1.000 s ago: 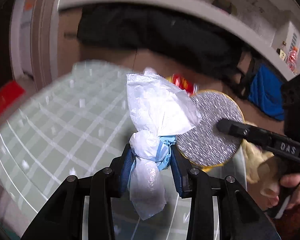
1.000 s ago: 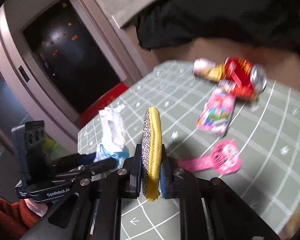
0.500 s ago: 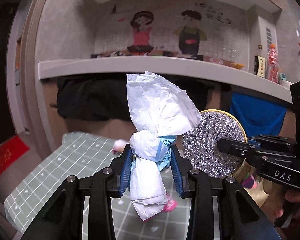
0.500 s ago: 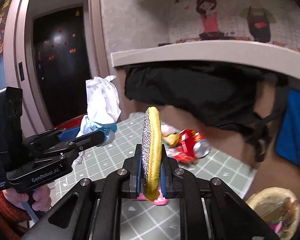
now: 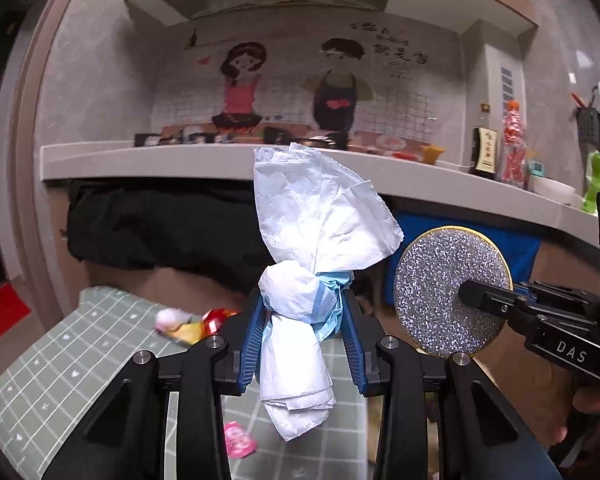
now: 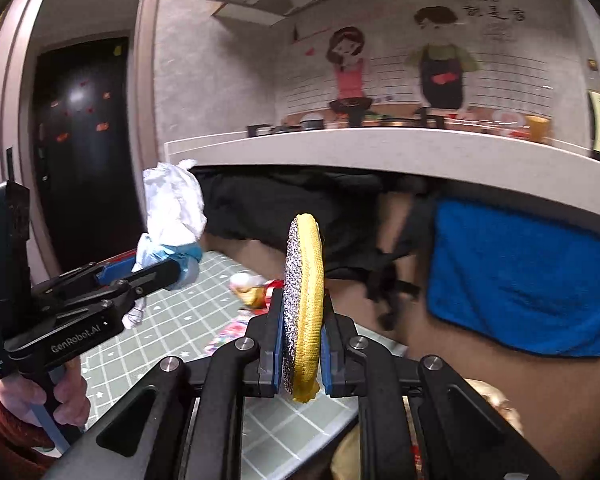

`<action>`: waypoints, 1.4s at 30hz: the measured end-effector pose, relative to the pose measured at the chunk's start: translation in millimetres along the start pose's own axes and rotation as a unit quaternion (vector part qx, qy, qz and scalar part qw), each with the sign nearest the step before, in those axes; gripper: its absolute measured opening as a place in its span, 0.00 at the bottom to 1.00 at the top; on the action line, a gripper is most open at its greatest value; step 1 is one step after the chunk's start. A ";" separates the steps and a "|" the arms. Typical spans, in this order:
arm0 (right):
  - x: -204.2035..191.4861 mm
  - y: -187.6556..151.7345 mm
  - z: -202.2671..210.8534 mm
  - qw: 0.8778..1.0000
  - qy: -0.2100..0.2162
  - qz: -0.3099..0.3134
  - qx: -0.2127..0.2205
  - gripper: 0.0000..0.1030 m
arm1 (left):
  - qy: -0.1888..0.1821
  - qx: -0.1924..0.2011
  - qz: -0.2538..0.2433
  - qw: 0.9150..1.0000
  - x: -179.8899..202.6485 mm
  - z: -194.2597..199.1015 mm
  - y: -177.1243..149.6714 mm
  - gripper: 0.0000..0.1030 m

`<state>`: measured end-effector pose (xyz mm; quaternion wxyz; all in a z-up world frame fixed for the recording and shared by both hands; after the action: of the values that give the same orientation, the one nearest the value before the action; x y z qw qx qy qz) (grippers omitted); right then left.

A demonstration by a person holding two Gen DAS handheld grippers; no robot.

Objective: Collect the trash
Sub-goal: 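Carry the bag bundle and glittery sponge over the bin and open both tools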

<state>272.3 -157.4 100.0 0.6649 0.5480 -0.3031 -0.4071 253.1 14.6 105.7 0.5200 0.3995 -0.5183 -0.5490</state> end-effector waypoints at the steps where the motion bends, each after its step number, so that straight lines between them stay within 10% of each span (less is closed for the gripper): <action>1: 5.8 -0.2 4.4 1.000 -0.006 -0.002 0.001 0.15 | -0.004 -0.001 0.000 1.000 5.1 -1.7 1.6 0.37; 13: 75.4 11.2 44.1 0.997 -0.076 -0.024 0.006 0.15 | -0.069 -0.012 -0.007 0.998 78.0 -39.6 16.8 0.37; 42: 152.2 -66.0 28.2 0.985 -0.138 -0.086 -0.056 0.15 | -0.166 -0.144 0.021 0.975 141.7 -125.7 -82.9 0.37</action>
<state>308.4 -308.4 35.1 0.6089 0.4722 -0.3206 -0.5509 343.2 -150.8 20.2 0.4908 0.2125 -0.5209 -0.6652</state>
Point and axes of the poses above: each gripper's, at about its wrist camera, not at the fingertips, and z roughly against the way its jaws point, x to its right, y to its top, the point moved 4 cm from there along -z, roughly the way its jaws point, and after that the axes turned 9 degrees about x, right-handed, at the moved point
